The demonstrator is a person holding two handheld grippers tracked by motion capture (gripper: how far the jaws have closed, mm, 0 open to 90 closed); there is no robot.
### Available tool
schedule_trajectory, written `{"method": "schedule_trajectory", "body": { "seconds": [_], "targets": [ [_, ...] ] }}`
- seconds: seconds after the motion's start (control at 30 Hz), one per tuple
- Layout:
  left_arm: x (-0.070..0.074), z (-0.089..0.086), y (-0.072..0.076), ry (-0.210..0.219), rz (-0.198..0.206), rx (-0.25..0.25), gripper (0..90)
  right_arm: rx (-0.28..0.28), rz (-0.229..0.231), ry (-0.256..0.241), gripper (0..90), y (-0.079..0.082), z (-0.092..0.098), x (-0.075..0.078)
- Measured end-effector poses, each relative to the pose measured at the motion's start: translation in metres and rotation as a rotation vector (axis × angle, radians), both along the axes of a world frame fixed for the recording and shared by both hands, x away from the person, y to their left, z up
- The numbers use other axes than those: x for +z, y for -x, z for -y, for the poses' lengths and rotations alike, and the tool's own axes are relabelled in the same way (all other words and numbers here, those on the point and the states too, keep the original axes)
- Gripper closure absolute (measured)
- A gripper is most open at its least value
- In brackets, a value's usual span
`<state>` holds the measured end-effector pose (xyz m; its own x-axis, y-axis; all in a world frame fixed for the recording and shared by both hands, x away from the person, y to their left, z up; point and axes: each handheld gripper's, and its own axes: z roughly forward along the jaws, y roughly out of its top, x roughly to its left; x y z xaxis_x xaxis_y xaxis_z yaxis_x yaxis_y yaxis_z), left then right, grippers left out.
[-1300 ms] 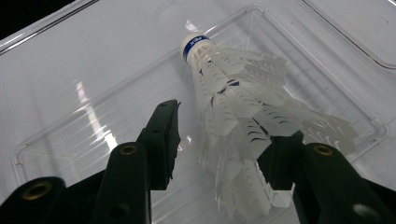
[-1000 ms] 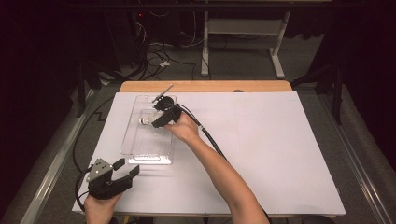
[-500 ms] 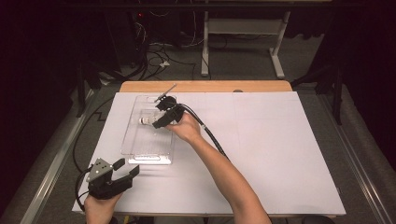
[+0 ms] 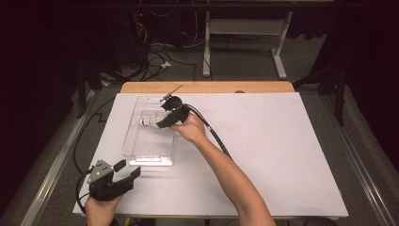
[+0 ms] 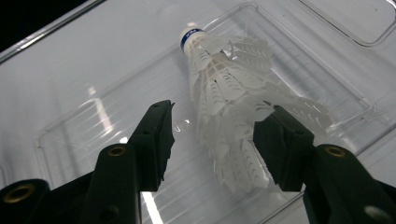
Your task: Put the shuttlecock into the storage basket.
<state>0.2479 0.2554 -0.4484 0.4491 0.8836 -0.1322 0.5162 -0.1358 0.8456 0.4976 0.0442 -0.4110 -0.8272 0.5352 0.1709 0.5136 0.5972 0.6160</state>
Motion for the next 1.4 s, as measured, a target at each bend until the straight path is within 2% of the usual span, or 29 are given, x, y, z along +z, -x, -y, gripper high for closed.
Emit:
{"method": "schedule_trajectory", "body": {
  "seconds": [0.3,0.6,1.2,1.4],
  "targets": [
    [0.000,0.000,0.000,0.003,-0.001,0.003,36.0,0.020,0.017,-0.005,47.6,0.007,0.001,0.001],
    [0.000,0.000,-0.001,0.002,-0.002,0.004,35.9,0.015,0.032,-0.018,47.7,0.011,0.008,0.007],
    [-0.001,0.002,-0.002,-0.001,-0.005,0.000,35.9,0.007,0.056,-0.083,48.2,0.016,0.027,0.016],
    [0.000,0.001,-0.002,0.000,-0.004,0.003,35.9,0.004,0.065,-0.091,48.1,0.018,0.033,0.018]
  ]
}}
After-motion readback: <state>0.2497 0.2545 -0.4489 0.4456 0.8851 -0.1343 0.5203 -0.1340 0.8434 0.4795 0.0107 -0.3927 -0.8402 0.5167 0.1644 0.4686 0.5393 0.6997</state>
